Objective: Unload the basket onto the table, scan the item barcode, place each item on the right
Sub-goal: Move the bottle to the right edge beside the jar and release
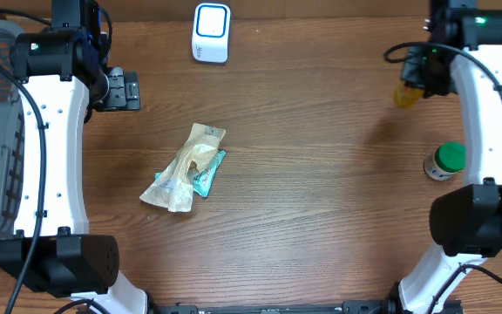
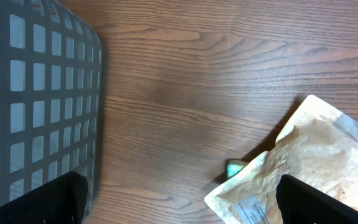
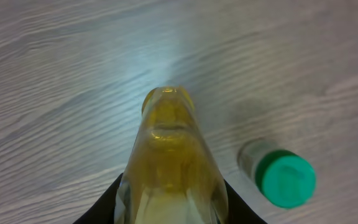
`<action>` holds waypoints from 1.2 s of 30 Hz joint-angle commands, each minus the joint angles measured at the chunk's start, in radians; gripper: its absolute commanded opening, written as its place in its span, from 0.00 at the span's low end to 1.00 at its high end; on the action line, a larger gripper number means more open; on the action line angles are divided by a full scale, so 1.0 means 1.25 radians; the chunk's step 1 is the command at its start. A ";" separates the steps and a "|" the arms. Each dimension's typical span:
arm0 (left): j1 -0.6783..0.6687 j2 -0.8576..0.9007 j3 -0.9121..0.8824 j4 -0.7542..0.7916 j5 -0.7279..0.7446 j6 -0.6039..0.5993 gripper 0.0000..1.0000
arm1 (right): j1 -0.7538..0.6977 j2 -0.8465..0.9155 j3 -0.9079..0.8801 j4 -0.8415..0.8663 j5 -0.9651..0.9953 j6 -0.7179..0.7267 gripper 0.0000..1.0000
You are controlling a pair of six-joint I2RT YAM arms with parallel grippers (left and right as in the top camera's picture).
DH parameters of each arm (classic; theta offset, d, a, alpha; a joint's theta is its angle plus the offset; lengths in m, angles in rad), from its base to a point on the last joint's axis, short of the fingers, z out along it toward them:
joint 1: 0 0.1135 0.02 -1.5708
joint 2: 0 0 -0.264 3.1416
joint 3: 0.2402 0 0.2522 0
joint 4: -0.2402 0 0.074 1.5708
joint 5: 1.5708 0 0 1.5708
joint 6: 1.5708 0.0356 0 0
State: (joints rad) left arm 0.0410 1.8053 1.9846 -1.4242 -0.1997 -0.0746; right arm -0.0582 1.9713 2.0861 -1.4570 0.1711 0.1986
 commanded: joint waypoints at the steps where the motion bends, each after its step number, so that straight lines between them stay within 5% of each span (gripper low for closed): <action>1: -0.002 0.001 0.009 0.000 -0.008 0.006 1.00 | -0.013 0.020 0.006 -0.020 -0.019 0.012 0.17; 7: -0.002 0.001 0.009 0.000 -0.008 0.006 0.99 | -0.018 0.055 0.006 -0.054 -0.019 0.013 0.24; 36: -0.002 0.001 0.009 0.000 -0.008 0.006 1.00 | -0.018 0.095 -0.001 -0.028 -0.019 0.084 0.24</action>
State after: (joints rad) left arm 0.0410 1.8053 1.9846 -1.4246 -0.1997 -0.0746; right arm -0.0826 2.0968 2.0857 -1.5032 0.1452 0.2916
